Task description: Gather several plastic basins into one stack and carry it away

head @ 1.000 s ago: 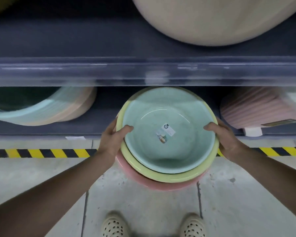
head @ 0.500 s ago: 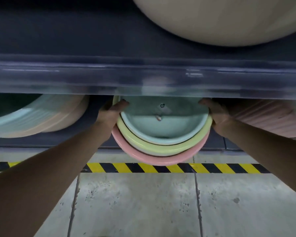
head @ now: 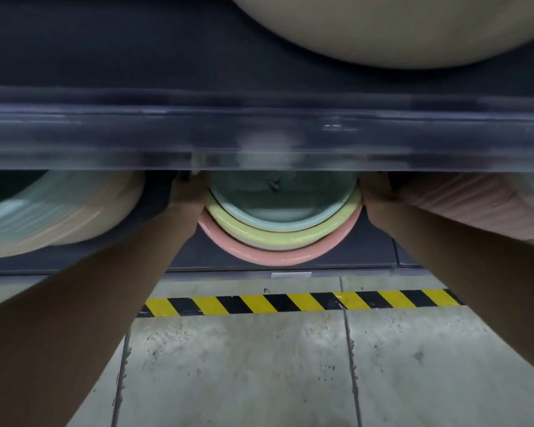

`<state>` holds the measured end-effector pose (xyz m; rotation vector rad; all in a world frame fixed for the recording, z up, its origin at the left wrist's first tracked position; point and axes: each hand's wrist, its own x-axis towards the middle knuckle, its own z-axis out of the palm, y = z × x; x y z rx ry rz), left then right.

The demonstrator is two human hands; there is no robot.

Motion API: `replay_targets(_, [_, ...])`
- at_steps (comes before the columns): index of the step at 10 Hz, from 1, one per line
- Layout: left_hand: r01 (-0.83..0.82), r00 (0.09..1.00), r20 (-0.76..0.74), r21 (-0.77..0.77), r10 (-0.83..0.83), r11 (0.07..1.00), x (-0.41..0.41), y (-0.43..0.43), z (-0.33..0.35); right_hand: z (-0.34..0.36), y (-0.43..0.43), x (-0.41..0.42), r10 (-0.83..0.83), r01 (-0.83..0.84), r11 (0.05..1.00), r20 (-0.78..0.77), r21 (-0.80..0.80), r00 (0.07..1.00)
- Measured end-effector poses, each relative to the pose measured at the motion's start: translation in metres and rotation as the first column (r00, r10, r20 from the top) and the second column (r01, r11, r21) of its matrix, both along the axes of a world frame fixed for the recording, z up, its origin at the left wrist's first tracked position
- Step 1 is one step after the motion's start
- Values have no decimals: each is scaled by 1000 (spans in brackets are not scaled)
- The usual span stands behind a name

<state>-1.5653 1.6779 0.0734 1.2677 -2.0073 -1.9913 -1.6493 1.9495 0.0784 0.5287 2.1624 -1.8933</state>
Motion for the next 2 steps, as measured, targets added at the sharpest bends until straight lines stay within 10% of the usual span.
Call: replay_targets(2, [253,956,164,-33,-245,967,63,21,37,21,5,73,210,-224,960,98,166,973])
